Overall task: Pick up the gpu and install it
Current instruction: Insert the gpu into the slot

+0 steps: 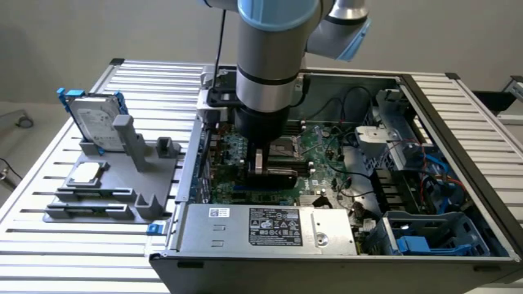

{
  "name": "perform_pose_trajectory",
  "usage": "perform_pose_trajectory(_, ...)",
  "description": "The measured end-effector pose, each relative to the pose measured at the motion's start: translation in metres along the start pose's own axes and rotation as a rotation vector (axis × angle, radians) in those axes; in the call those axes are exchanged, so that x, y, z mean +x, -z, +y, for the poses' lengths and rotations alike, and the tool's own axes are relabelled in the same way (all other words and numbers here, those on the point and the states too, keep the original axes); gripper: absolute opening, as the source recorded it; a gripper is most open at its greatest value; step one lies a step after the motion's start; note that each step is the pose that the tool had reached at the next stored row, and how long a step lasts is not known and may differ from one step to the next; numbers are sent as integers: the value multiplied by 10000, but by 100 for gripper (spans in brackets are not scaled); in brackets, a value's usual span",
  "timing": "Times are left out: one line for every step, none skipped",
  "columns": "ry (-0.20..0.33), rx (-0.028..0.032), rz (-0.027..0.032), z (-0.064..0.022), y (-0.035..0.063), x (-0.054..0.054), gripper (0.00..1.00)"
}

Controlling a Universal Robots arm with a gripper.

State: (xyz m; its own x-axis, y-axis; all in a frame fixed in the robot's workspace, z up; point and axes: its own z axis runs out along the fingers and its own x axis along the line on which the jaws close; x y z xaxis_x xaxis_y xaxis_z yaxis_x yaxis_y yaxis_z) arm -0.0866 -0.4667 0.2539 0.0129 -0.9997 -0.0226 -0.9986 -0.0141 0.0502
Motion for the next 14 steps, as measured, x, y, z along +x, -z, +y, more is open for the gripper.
perform_pose_trajectory(-3, -12, -6, -2, -4, 0, 26)
perform_pose_trajectory(-6, -23, -10, -3, -6, 1, 26)
perform_pose_trajectory(-7, -33, -14, -5, -9, 1, 26)
perform_pose_trajectory(-9, -41, -20, -7, -11, 1, 26)
perform_pose_trajectory(-11, -48, -25, -8, -14, 1, 26)
perform_pose_trajectory(-11, -56, -30, -10, -17, 2, 26)
perform_pose_trajectory(-11, -61, -37, -13, -20, 2, 26)
perform_pose_trajectory(-12, -66, -44, -14, -24, 2, 26)
perform_pose_trajectory(-12, -67, -51, -15, -29, 2, 26)
perform_pose_trajectory(-13, -68, -58, -15, -35, 3, 26)
perform_pose_trajectory(-13, -70, -62, -16, -41, 3, 26)
perform_pose_trajectory(-17, -74, -66, -16, -45, 3, 26)
perform_pose_trajectory(-20, -75, -73, -16, -52, 3, 26)
perform_pose_trajectory(-26, -79, -74, -16, -53, 3, 26)
